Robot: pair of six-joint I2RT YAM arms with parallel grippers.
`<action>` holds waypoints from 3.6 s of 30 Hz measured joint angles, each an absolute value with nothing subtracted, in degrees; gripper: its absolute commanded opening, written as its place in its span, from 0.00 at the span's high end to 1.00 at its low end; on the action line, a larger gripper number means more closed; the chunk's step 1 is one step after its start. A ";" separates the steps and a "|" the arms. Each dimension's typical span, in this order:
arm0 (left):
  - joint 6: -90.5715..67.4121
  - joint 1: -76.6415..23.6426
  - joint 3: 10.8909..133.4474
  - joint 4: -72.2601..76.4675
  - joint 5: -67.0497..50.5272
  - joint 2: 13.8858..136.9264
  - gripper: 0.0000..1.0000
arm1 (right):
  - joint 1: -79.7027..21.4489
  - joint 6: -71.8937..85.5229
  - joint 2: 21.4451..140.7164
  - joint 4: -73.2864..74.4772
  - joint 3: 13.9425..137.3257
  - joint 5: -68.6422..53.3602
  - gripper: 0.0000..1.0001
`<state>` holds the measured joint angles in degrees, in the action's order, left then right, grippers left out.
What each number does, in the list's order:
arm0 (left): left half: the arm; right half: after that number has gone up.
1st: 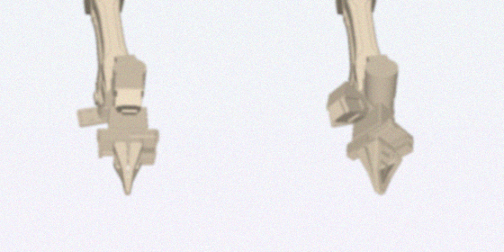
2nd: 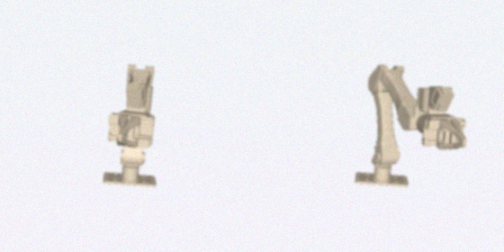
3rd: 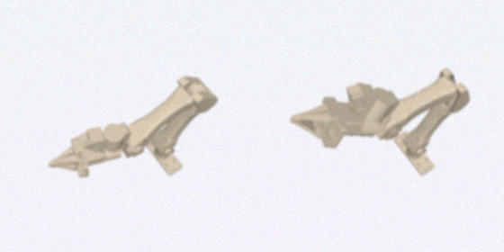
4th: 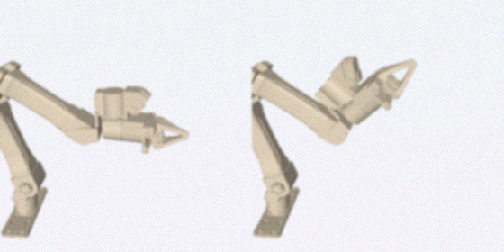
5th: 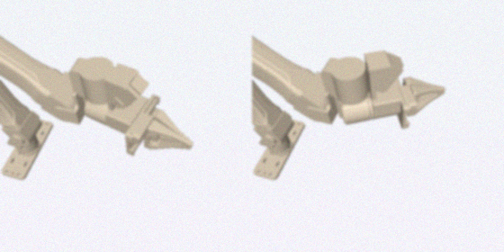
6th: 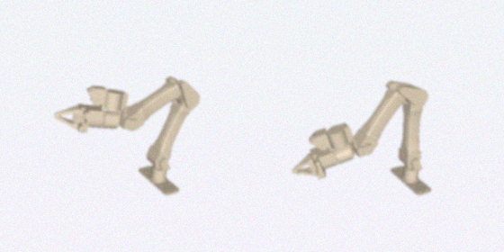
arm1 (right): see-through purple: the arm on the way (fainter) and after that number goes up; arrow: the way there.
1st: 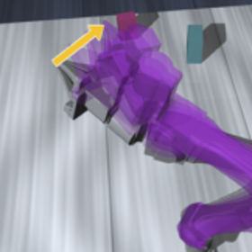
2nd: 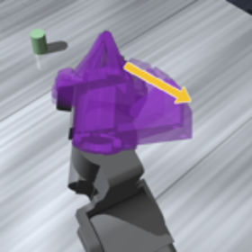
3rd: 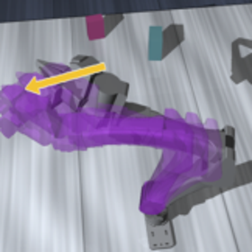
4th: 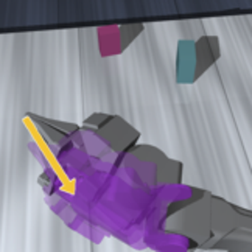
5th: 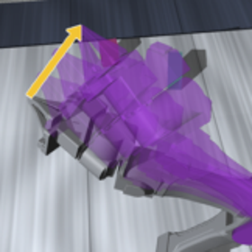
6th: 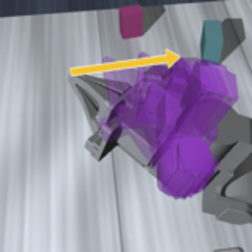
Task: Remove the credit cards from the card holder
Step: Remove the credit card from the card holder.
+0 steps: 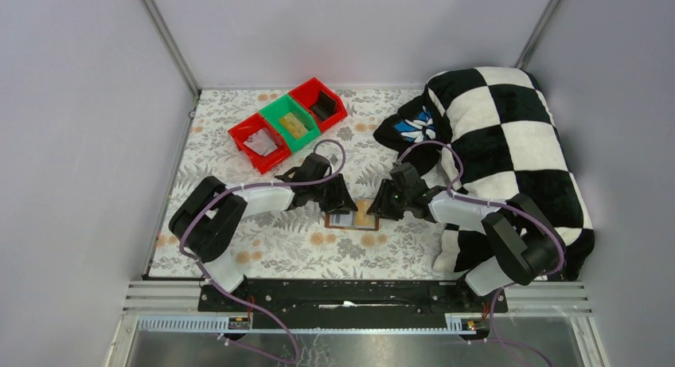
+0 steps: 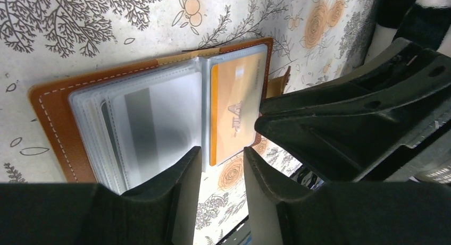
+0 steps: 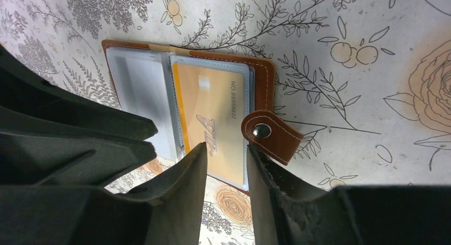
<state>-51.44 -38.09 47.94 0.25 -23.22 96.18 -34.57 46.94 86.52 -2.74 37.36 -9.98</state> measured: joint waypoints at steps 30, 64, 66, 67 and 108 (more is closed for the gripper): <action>-50.39 -38.09 48.03 2.68 -23.59 99.50 0.66 | -34.57 46.96 86.24 -5.58 37.32 -9.96 0.61; -49.30 -38.15 48.77 2.55 -23.79 100.66 0.66 | -34.57 47.40 85.52 -8.05 34.35 -9.45 0.61; -49.28 -38.13 48.77 2.50 -23.77 100.68 0.66 | -34.57 47.40 84.29 -7.97 34.02 -9.13 0.61; -49.21 -38.15 48.77 2.44 -23.75 100.71 0.67 | -34.57 47.37 83.81 -7.99 34.00 -9.02 0.61; -48.90 -38.00 48.77 2.42 -23.86 101.12 0.70 | -34.57 47.86 88.09 -13.61 34.02 -13.04 0.62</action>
<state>-48.90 -38.00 48.77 2.42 -23.86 101.12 -34.57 47.86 88.09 -13.61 34.02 -13.04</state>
